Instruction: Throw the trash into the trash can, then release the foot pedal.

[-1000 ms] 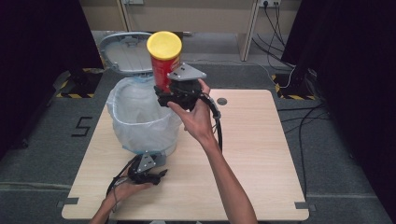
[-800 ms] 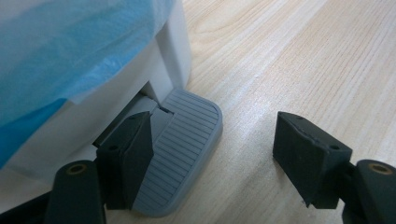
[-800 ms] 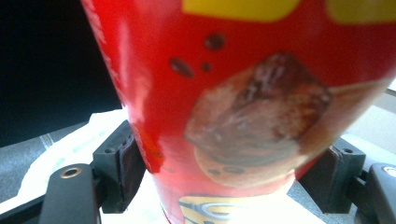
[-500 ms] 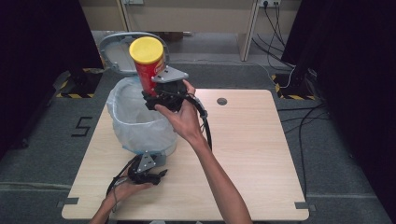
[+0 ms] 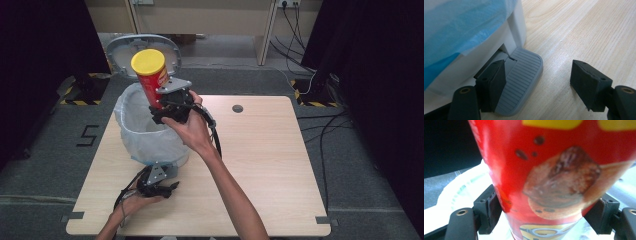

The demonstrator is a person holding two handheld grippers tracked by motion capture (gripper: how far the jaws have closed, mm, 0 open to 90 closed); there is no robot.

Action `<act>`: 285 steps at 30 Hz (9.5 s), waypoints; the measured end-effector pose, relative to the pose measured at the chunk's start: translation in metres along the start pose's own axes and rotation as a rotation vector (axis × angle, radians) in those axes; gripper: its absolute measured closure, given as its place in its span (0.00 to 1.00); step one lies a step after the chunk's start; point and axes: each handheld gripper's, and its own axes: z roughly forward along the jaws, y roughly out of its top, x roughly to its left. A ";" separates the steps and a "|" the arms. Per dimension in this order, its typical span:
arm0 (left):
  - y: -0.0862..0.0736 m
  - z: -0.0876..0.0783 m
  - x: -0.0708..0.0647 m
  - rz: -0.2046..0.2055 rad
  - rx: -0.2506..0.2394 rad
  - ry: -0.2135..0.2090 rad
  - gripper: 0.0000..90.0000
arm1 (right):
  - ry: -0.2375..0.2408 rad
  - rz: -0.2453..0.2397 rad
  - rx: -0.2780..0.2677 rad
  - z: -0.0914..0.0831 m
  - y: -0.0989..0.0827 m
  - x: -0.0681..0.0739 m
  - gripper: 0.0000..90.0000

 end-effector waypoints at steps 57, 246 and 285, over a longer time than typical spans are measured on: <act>0.000 0.000 0.000 0.013 0.001 0.006 0.31 | -0.187 0.128 -0.043 -0.096 -0.076 -0.084 0.22; 0.002 -0.005 0.000 0.030 -0.007 0.008 0.30 | -0.243 0.359 0.341 -0.111 -0.333 -0.049 0.12; -0.008 -0.059 -0.001 -0.077 -0.108 -0.086 0.23 | -0.242 0.357 0.342 -0.111 -0.333 -0.049 0.11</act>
